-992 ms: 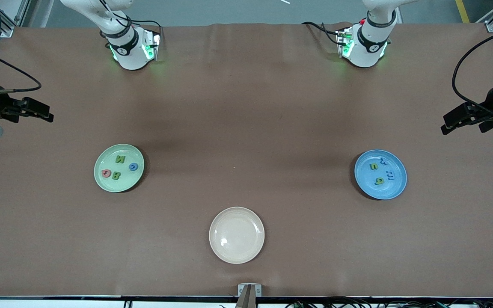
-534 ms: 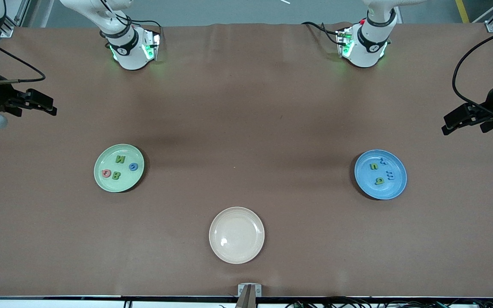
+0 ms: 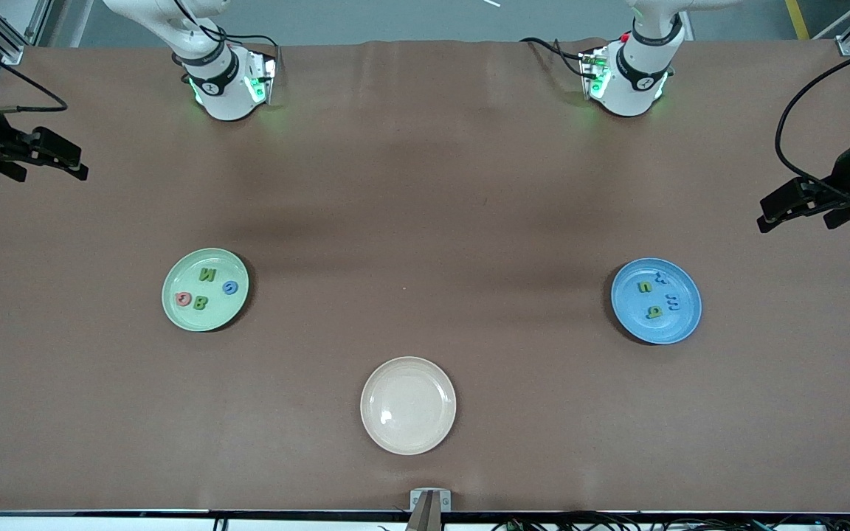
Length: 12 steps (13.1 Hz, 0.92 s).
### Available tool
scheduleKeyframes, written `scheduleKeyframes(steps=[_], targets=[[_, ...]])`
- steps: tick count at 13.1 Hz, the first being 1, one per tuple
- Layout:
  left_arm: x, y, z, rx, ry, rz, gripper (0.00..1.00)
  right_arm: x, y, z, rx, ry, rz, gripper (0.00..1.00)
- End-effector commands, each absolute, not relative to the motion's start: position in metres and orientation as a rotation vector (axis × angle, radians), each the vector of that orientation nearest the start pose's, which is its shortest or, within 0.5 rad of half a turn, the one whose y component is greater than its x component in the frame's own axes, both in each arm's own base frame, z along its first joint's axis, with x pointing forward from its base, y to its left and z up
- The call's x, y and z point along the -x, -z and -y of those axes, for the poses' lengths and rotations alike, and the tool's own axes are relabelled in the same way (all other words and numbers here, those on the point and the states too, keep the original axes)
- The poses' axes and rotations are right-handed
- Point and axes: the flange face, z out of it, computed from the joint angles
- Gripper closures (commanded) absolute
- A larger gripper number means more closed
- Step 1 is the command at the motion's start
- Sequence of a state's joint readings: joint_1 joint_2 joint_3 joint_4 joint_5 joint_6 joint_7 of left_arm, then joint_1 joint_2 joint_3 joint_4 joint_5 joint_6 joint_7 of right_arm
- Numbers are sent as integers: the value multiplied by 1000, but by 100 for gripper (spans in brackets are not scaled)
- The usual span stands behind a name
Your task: Sort upper and lower case letters into plates
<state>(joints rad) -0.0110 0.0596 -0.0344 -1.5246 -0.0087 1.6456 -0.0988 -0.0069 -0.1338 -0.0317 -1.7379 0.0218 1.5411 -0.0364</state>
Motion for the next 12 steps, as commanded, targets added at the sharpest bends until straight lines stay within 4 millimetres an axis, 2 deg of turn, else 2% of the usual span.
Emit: scheduleKeyframes(steps=[1, 6, 12], targets=[[-576, -628, 25, 3168, 94, 96, 0, -498, -616, 20, 3118, -64, -31, 0], [-576, -628, 24, 3168, 94, 93, 0, -502, -617, 15, 3128, -38, -9, 0], [-566, -626, 23, 3172, 85, 79, 0, -503, -619, 16, 3129, -31, -9, 0]])
